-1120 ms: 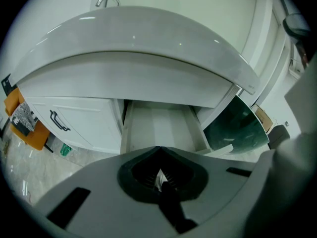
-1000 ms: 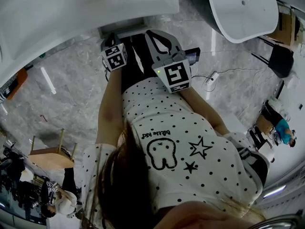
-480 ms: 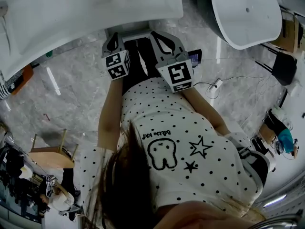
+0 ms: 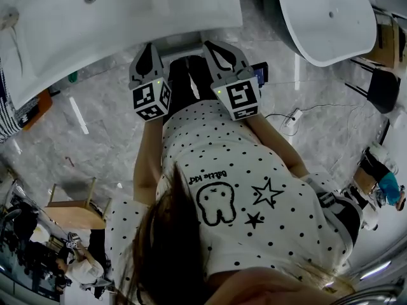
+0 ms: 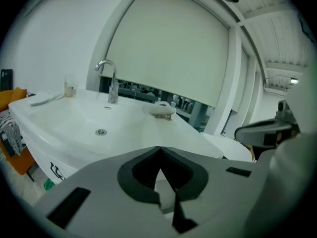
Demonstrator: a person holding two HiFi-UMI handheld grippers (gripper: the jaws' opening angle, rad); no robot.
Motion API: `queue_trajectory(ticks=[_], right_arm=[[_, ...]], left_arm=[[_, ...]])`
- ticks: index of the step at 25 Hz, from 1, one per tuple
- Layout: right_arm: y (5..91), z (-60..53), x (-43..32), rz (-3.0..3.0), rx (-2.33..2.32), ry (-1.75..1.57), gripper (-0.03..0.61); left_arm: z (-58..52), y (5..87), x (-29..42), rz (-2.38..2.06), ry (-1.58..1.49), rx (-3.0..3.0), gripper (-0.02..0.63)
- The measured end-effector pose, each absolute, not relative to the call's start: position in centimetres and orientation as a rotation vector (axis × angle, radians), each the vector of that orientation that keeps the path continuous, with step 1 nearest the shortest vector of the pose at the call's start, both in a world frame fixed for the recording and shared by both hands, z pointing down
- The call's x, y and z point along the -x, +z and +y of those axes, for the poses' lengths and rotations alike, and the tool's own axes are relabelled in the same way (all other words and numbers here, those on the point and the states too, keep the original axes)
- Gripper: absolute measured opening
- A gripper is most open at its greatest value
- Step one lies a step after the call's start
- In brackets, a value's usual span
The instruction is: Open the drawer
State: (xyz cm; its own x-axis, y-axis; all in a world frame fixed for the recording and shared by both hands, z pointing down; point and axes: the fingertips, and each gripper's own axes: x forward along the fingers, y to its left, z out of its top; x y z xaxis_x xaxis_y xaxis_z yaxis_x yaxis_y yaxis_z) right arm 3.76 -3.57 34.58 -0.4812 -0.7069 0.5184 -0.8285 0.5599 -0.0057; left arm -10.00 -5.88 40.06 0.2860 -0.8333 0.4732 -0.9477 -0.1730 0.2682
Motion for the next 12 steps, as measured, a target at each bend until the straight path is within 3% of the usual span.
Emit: queue_trajectory(ticks=[12], right_arm=[[30.7,-4.6,-3.5,-2.416,-1.287,0.243,0.014]], left_arm=[[-6.7,28.7,10.7,-1.683,0.191,-2.320,0.005]])
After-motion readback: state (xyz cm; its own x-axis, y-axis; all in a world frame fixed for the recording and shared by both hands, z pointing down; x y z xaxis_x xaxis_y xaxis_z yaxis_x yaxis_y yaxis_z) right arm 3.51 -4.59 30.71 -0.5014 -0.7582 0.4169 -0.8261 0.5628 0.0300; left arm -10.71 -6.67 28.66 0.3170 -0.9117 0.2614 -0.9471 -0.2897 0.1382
